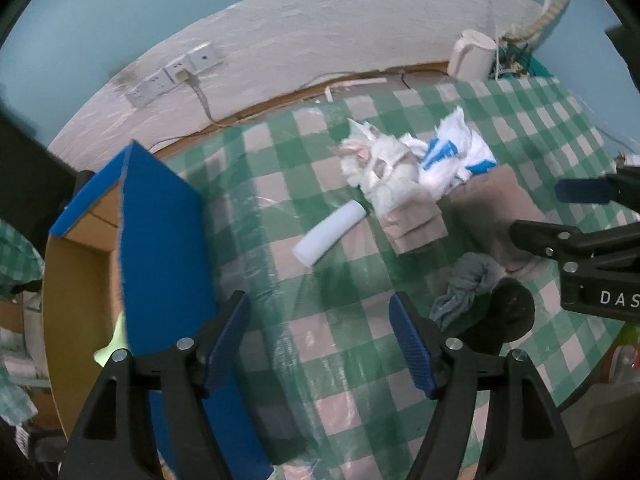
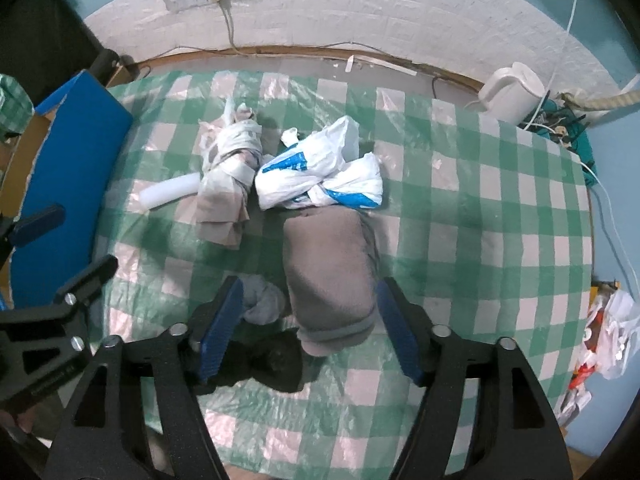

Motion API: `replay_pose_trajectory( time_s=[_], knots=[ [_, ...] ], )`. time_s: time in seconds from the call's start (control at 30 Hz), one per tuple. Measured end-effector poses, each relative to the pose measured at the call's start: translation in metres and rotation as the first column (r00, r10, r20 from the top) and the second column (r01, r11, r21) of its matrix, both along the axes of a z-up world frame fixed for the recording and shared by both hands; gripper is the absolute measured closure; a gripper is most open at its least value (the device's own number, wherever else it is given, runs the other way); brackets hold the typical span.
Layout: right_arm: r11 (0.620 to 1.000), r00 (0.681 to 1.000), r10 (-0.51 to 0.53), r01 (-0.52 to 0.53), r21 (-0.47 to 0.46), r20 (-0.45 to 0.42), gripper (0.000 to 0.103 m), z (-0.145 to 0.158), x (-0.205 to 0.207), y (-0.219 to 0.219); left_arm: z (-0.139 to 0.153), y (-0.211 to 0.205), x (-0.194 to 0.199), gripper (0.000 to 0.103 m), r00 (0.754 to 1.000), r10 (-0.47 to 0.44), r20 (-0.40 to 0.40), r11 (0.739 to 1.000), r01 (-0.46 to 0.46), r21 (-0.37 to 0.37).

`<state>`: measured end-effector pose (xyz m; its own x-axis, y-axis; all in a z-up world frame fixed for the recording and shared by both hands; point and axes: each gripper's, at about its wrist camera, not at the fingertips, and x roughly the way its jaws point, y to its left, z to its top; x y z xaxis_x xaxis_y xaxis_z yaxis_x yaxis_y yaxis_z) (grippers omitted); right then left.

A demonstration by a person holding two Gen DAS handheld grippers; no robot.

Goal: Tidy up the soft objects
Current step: 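Grasp the grey rolled towel with the right tool while the left tool grasps the grey knotted sock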

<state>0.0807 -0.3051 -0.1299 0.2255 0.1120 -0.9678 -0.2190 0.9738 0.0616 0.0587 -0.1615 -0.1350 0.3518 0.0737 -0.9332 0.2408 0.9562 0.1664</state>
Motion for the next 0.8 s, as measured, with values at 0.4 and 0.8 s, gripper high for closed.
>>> replay_pose_trajectory(
  time_s=[0.4, 0.8],
  knots=[
    [0.999, 0.998, -0.025, 0.023, -0.042, -0.053, 0.031, -0.034, 0.015, -0.002, -0.021, -0.020, 0.008, 0.029, 0.998, -0.038, -0.045, 0.999, 0.037, -0.011],
    [0.998, 0.995, -0.038, 0.034, -0.049, -0.092, 0.031, -0.056, 0.018, -0.005, -0.036, -0.037, 0.016, 0.029, 0.995, -0.051, -0.085, 0.999, 0.049, -0.019]
  ],
)
